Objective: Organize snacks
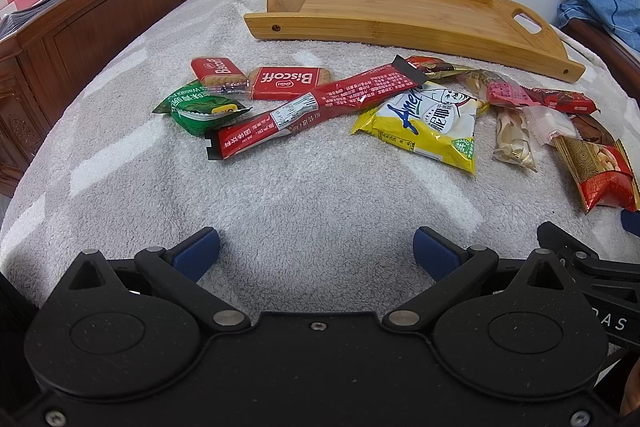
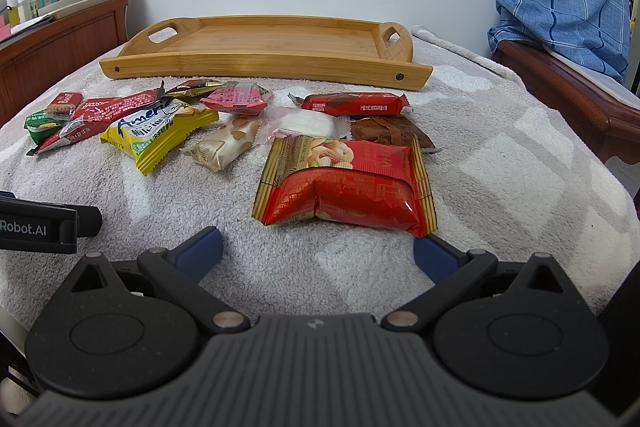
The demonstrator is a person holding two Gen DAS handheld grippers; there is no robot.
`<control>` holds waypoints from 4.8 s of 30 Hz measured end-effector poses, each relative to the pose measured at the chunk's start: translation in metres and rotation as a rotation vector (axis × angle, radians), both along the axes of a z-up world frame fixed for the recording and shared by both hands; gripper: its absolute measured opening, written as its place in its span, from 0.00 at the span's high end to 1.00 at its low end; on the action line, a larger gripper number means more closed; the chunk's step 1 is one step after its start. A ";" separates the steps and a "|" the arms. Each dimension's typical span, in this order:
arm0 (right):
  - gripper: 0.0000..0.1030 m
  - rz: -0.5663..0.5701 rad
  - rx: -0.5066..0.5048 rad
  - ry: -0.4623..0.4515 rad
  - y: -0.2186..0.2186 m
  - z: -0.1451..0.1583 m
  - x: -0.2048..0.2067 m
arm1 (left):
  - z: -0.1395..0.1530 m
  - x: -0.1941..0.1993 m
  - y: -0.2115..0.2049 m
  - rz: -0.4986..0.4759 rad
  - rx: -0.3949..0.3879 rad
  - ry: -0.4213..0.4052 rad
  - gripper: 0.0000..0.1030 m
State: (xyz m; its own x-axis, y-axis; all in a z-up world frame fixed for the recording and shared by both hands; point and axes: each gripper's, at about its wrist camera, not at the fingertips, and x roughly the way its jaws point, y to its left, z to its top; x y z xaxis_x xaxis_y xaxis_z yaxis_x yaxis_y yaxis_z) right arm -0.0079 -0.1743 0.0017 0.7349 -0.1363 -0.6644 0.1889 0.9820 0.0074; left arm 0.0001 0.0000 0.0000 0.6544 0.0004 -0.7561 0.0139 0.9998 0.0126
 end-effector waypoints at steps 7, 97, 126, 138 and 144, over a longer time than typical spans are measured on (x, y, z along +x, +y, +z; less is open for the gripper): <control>0.00 0.000 0.000 0.000 0.000 0.000 0.000 | 0.000 0.000 0.000 0.000 0.000 0.001 0.00; 0.13 -0.065 0.012 -0.177 -0.024 0.033 -0.004 | 0.039 0.022 -0.026 -0.172 -0.163 -0.151 0.23; 0.32 -0.076 0.077 -0.116 -0.022 0.019 0.004 | 0.027 0.031 -0.037 -0.212 -0.127 -0.092 0.46; 0.34 -0.121 0.103 -0.161 -0.027 0.023 -0.006 | 0.042 0.010 -0.043 -0.243 -0.102 -0.131 0.46; 0.35 -0.113 0.122 -0.196 -0.030 0.032 -0.012 | 0.053 0.006 -0.040 -0.232 -0.106 -0.149 0.46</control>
State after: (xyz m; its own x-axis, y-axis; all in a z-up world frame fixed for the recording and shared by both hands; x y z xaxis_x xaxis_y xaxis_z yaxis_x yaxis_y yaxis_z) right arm -0.0199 -0.2041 0.0336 0.8362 -0.1523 -0.5269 0.2804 0.9443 0.1720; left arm 0.0064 -0.0404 0.0525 0.7315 -0.2359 -0.6397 0.2483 0.9660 -0.0723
